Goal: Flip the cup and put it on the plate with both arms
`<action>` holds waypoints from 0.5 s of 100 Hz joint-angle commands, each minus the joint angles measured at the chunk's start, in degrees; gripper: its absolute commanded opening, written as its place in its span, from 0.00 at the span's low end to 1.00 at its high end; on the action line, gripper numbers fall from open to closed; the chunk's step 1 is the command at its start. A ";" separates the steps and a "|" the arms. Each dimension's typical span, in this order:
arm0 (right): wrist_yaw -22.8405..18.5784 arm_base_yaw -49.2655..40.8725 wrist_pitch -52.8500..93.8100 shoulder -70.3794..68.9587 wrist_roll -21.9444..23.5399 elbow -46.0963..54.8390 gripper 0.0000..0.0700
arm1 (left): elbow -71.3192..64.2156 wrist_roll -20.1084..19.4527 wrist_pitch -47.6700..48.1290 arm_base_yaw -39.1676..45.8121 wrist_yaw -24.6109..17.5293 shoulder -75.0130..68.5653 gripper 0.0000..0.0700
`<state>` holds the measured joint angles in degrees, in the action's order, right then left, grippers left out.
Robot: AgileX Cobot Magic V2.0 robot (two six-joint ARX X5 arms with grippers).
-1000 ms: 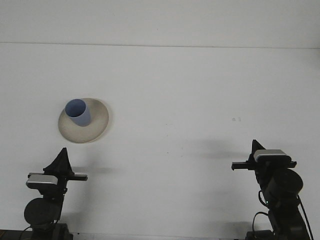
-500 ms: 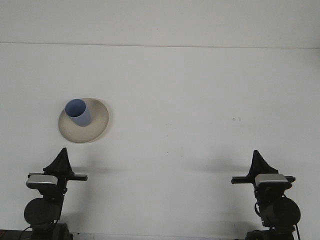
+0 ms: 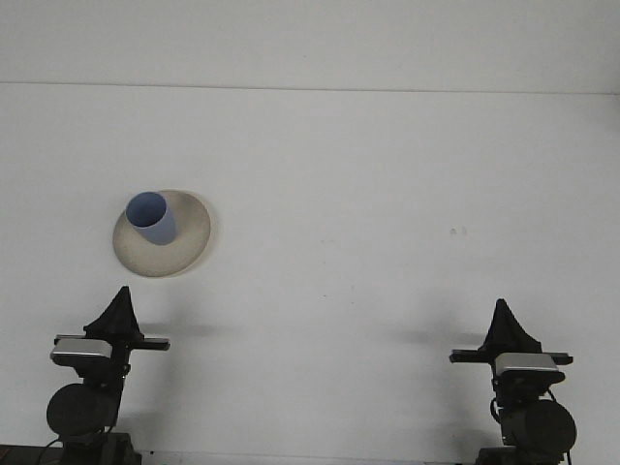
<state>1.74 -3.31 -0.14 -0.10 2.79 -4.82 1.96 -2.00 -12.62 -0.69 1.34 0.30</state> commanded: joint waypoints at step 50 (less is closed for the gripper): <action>0.22 0.02 -5.49 0.02 -0.04 4.11 0.00 | -1.11 0.07 -0.57 -0.13 -0.04 -0.11 0.02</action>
<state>1.74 -3.31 -5.08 -0.10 2.79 -0.84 1.96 -2.00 -12.62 -0.69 1.34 0.30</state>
